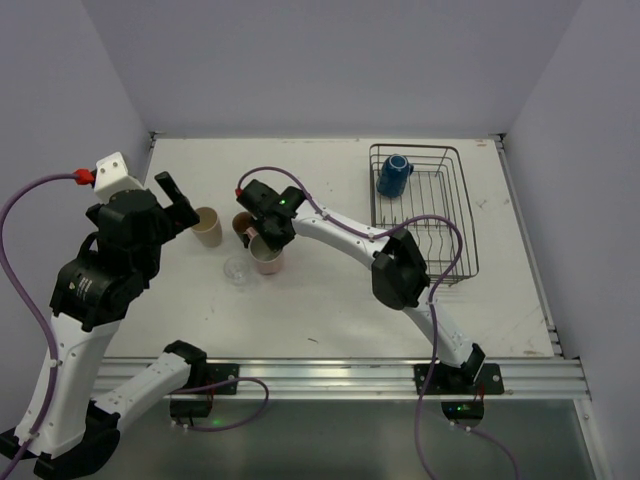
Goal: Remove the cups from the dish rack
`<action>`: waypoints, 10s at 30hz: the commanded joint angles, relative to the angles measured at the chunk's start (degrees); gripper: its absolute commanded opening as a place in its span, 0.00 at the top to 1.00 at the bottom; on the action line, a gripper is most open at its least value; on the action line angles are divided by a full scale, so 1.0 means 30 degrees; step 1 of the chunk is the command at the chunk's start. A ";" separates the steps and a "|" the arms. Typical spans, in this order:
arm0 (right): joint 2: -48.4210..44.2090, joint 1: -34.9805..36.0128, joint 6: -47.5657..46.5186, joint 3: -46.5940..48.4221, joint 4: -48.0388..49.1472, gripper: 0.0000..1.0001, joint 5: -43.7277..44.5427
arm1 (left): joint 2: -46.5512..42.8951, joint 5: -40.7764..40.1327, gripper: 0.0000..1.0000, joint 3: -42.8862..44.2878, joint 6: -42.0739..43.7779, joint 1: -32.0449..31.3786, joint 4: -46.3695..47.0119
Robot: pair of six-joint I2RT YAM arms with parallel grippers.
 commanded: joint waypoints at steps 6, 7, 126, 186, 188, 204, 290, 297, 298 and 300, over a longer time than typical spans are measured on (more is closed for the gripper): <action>0.0133 -0.0104 -0.0155 0.1373 0.0389 0.89 -0.0198 | 0.0011 -0.0266 0.00 0.0192 0.0404 0.0109 0.0859; 0.0133 -0.0104 -0.0155 0.1344 0.0389 0.89 -0.0168 | -0.0018 -0.0266 0.00 0.0163 0.0375 0.0109 0.0859; -0.1918 -1.2115 1.0891 -0.3784 0.6014 0.07 0.9149 | 0.1534 0.7732 0.01 -0.5492 0.3392 0.0109 0.7245; -1.5215 -1.4840 1.2823 -1.3333 0.8064 1.00 -0.3095 | 0.1183 1.0163 0.05 -0.6488 0.2689 0.0109 0.8652; -1.6120 -1.5015 1.3057 -1.3626 0.8065 1.00 -0.3419 | 0.1095 1.0164 0.05 -0.6401 0.2689 0.0109 0.8652; -2.2100 -1.6041 1.6982 -1.8576 1.0846 1.00 -1.4280 | -0.1805 1.3532 0.05 -0.6839 0.4652 0.0109 1.0877; -2.5325 -1.4547 3.8605 -3.1732 3.4431 1.00 -2.7444 | -0.1070 0.7696 0.32 -1.6476 2.6978 -1.5506 2.8455; -2.5179 -1.4225 3.8956 -3.1351 3.4811 1.00 -2.7385 | -0.0958 0.9429 0.30 -1.6421 2.7005 -1.5506 2.8721; -2.5179 -1.4225 3.9072 -3.1351 3.4871 1.00 -2.7327 | -0.0782 0.9576 0.29 -1.6333 2.7121 -1.5506 2.8575; -2.5237 -1.4196 3.9132 -3.1351 3.4959 1.00 -2.7326 | -0.0284 1.0014 0.29 -1.6187 2.7239 -1.5506 2.8603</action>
